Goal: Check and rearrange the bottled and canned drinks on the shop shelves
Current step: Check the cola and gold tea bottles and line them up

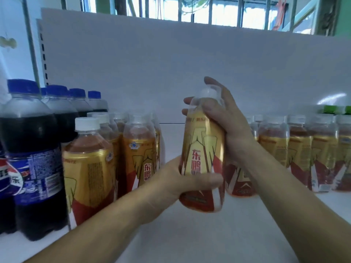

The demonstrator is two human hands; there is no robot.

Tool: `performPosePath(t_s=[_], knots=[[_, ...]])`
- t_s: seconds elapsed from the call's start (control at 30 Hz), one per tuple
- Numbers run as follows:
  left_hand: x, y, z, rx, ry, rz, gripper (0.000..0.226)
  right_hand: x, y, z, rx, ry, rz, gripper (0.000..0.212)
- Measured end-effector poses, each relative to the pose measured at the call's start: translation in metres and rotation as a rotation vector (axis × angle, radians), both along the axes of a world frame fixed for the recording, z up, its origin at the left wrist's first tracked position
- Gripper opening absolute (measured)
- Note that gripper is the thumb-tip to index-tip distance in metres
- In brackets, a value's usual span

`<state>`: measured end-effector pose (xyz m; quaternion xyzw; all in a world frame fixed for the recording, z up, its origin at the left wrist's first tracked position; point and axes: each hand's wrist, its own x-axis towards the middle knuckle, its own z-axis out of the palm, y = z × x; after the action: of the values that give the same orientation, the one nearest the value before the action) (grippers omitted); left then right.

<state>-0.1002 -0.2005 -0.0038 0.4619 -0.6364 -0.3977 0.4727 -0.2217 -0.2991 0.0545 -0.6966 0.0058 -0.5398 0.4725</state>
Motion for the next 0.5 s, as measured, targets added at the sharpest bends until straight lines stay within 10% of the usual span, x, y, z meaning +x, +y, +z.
performPosePath(t_s=[0.2, 0.5], knots=[[0.003, -0.011, -0.003, -0.282, 0.146, 0.285, 0.068, -0.005, 0.008, -0.008, -0.455, 0.187, -0.256, 0.064], [0.003, -0.017, -0.011, -0.42, 0.09, 0.317, 0.089, 0.002, 0.011, -0.009, -0.824, -0.125, -0.226, 0.066]])
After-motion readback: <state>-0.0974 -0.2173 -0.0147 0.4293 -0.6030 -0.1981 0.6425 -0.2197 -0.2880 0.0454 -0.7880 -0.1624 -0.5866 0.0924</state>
